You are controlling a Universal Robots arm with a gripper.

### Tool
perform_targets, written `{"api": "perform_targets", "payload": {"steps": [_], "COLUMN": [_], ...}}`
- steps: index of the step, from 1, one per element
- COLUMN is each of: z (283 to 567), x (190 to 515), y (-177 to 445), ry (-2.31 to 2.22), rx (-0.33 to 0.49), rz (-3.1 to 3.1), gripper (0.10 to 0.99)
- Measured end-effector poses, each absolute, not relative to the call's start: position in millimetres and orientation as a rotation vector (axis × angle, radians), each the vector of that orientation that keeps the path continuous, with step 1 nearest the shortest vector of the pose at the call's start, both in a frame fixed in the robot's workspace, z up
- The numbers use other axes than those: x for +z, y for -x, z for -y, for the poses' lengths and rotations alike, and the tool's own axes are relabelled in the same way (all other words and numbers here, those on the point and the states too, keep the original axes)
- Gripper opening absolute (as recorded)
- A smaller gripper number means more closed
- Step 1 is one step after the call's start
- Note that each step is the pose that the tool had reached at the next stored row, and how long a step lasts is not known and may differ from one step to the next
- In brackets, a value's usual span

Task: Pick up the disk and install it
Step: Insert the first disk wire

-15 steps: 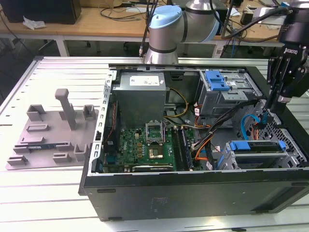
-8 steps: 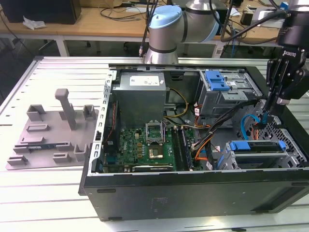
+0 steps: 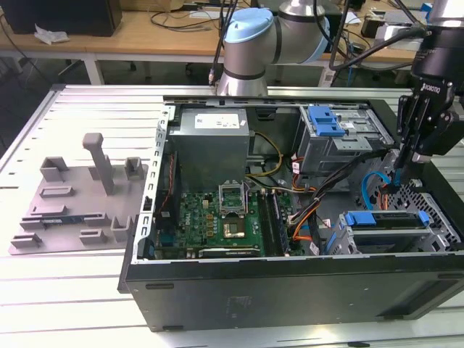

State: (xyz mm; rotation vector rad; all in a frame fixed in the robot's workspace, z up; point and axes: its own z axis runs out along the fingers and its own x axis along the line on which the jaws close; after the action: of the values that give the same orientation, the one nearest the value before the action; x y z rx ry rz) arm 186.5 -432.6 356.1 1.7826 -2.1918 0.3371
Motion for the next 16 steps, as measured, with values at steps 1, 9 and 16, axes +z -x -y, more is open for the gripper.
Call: {"api": "perform_targets", "payload": {"steps": [1, 9, 16], "z": [432.6, 424.1, 423.7], "x": [354.5, 347.8, 345.1], "y": [-186.5, -186.6, -186.5], "ry": [-1.783, -1.798, -1.805], "rx": [0.337, 0.341, 0.354], "rz": [2.192, 2.181, 2.170], "gripper": [0.294, 0.294, 0.294]}}
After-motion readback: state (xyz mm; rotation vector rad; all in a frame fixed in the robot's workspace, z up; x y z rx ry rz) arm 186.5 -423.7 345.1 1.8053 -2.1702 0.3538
